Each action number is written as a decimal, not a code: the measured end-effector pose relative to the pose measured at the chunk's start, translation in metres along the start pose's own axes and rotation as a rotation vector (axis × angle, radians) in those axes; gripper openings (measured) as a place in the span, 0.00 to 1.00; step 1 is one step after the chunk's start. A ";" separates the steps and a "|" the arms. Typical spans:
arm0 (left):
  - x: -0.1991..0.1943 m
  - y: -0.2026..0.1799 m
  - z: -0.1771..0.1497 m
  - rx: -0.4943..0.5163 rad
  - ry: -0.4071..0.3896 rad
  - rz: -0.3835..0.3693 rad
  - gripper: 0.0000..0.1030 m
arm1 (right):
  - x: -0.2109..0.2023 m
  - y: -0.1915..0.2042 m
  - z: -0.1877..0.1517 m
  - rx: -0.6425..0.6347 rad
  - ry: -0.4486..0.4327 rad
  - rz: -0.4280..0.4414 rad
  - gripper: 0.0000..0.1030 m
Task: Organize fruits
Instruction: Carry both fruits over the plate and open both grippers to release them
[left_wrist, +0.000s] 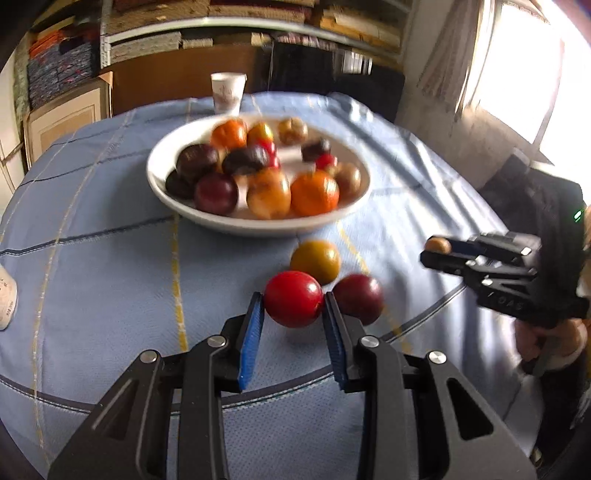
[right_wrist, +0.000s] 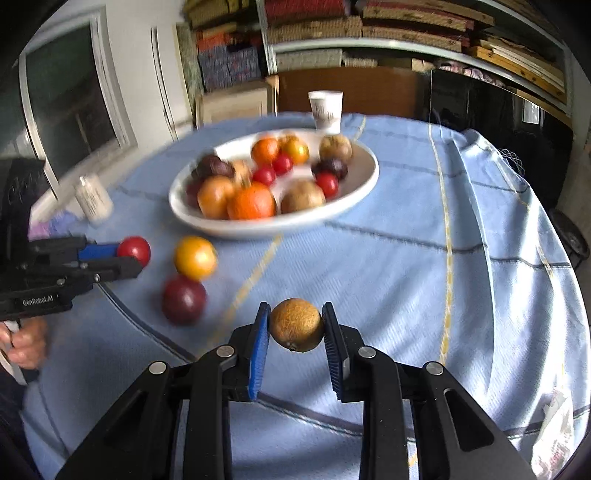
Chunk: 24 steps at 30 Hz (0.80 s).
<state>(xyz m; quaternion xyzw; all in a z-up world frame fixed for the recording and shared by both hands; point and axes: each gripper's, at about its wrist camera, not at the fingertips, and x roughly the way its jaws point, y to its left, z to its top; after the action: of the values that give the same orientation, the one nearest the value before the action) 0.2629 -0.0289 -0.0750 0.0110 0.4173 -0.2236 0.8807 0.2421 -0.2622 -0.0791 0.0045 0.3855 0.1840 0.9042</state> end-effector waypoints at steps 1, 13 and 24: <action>-0.006 0.002 0.003 -0.014 -0.026 -0.017 0.31 | -0.003 0.001 0.004 0.012 -0.031 0.011 0.28; 0.018 0.019 0.102 -0.077 -0.121 0.021 0.31 | 0.042 0.014 0.078 0.100 -0.181 0.025 0.28; -0.007 0.020 0.099 -0.109 -0.201 0.148 0.95 | 0.020 0.029 0.064 0.032 -0.220 0.006 0.72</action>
<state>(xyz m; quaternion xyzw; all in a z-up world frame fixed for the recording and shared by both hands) 0.3395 -0.0283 -0.0089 -0.0286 0.3366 -0.1350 0.9315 0.2898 -0.2195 -0.0443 0.0400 0.2868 0.1789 0.9403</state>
